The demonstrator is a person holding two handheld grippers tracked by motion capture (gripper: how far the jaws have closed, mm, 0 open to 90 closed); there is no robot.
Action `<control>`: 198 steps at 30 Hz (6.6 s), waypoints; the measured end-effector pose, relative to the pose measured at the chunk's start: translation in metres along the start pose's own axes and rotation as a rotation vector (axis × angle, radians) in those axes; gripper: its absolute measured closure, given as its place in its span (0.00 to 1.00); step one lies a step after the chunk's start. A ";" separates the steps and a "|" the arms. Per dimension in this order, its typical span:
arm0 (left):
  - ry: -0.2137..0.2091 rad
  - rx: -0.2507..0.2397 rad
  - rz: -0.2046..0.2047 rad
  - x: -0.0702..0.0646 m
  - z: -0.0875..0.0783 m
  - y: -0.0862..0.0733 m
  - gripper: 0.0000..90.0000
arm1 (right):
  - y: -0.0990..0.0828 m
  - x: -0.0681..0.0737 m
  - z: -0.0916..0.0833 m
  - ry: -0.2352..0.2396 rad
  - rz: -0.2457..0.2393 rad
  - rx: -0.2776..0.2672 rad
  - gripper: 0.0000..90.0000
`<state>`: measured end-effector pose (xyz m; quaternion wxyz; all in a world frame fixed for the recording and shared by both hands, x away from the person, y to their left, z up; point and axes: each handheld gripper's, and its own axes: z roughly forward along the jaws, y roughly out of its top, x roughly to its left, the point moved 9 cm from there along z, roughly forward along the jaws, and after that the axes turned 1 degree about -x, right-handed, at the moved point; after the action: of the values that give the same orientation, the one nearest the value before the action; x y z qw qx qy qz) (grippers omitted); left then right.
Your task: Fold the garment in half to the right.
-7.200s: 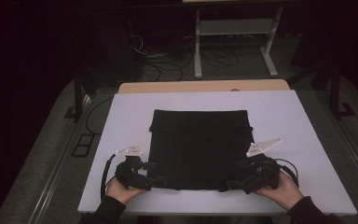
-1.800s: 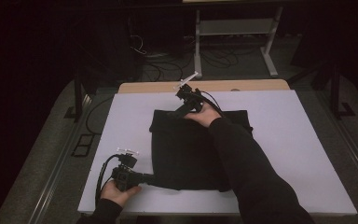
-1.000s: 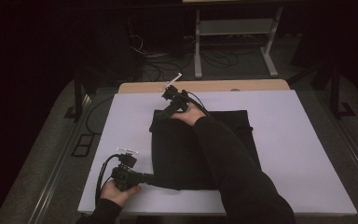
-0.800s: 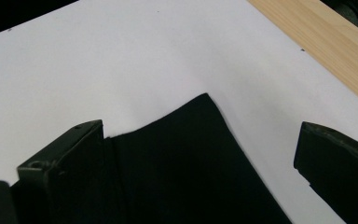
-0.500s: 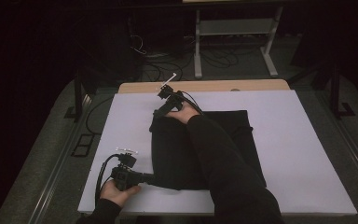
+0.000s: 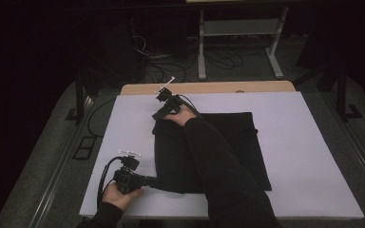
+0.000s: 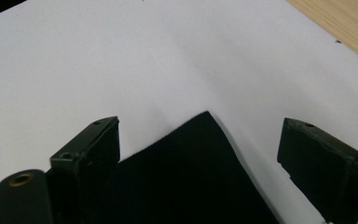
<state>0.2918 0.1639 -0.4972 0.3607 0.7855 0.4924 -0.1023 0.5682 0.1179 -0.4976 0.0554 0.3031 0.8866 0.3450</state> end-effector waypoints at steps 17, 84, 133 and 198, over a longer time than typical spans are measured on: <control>-0.004 0.009 0.007 -0.001 0.001 -0.001 0.92 | 0.000 0.002 0.014 0.002 0.031 0.017 0.62; -0.239 -0.150 0.174 -0.099 -0.005 0.077 0.93 | -0.042 -0.037 -0.138 -0.106 0.075 -0.128 0.97; -0.417 -0.023 0.286 -0.204 0.090 0.106 0.93 | -0.115 -0.115 -0.230 -0.211 0.226 -0.254 0.97; -0.245 0.206 0.317 -0.220 0.210 0.092 0.92 | -0.194 -0.159 -0.226 -0.196 0.398 -0.304 0.96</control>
<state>0.3017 -0.1536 -0.4916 0.3473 0.8675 0.3022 -0.1885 0.5308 -0.2168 -0.4701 0.1172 0.4916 0.7380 0.4471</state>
